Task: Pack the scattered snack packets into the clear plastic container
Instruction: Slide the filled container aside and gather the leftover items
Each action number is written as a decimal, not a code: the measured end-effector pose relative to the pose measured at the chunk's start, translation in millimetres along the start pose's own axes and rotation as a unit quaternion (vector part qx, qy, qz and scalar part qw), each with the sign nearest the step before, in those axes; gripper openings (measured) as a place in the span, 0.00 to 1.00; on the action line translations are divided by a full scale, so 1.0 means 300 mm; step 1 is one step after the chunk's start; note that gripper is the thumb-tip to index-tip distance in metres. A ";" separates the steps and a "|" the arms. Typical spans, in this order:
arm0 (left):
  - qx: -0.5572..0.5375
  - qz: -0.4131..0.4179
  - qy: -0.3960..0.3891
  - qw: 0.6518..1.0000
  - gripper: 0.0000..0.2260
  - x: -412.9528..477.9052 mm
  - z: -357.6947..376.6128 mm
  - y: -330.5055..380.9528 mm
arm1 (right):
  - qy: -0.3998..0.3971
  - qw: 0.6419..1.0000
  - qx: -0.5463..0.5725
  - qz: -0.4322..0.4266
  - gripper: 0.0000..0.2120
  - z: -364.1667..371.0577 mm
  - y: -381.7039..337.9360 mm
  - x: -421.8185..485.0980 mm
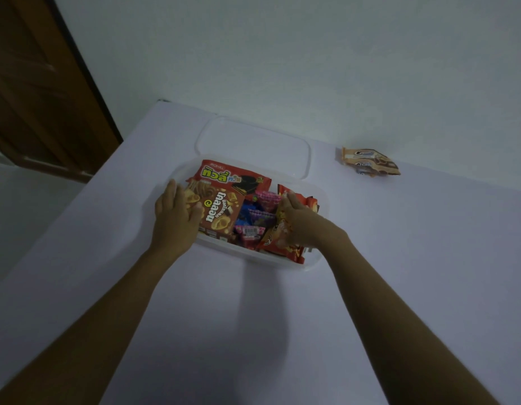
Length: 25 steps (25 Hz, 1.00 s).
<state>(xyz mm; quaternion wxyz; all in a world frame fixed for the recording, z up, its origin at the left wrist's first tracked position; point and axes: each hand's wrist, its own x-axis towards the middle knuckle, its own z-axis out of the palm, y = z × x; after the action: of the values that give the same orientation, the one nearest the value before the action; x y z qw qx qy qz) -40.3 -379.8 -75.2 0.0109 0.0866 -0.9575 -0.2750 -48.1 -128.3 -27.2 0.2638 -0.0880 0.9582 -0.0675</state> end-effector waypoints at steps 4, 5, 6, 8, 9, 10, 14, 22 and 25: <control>-0.026 -0.017 0.016 0.999 0.26 0.006 -0.034 0.020 | -0.012 0.999 0.040 -0.014 0.46 -0.056 -0.007 -0.040; -0.034 -0.025 0.025 0.999 0.26 0.019 -0.048 0.027 | 0.003 0.998 0.062 -0.012 0.43 -0.083 -0.005 -0.050; -0.044 -0.034 0.034 0.998 0.26 0.041 -0.061 0.035 | 0.033 0.997 0.076 -0.004 0.39 -0.113 -0.002 -0.057; -0.076 -0.041 0.041 0.995 0.26 0.106 -0.089 0.066 | 0.146 0.983 0.111 0.033 0.27 -0.171 0.012 -0.048; -0.095 -0.039 0.042 0.994 0.26 0.156 -0.101 0.092 | 0.210 0.965 0.147 0.057 0.22 -0.200 0.026 -0.025; -0.110 -0.037 0.039 0.992 0.26 0.209 -0.108 0.119 | 0.263 0.944 0.186 0.076 0.18 -0.229 0.037 0.004; -0.140 -0.052 -0.019 0.989 0.25 0.453 -0.114 0.222 | 0.287 0.908 0.283 0.117 0.18 -0.318 0.115 0.201; -0.150 -0.196 -0.126 0.961 0.23 0.791 0.012 0.298 | 0.162 0.850 0.424 0.266 0.15 -0.371 0.210 0.551; -0.157 -0.227 -0.134 0.952 0.23 0.822 0.058 0.301 | 0.143 0.854 0.409 0.289 0.08 -0.366 0.218 0.606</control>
<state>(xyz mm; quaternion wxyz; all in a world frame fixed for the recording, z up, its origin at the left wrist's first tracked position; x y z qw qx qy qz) -298.7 -337.9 -48.9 -0.1662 0.2609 -0.8500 -0.4263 -267.2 -92.7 -35.0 0.1438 0.3195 0.8534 -0.3861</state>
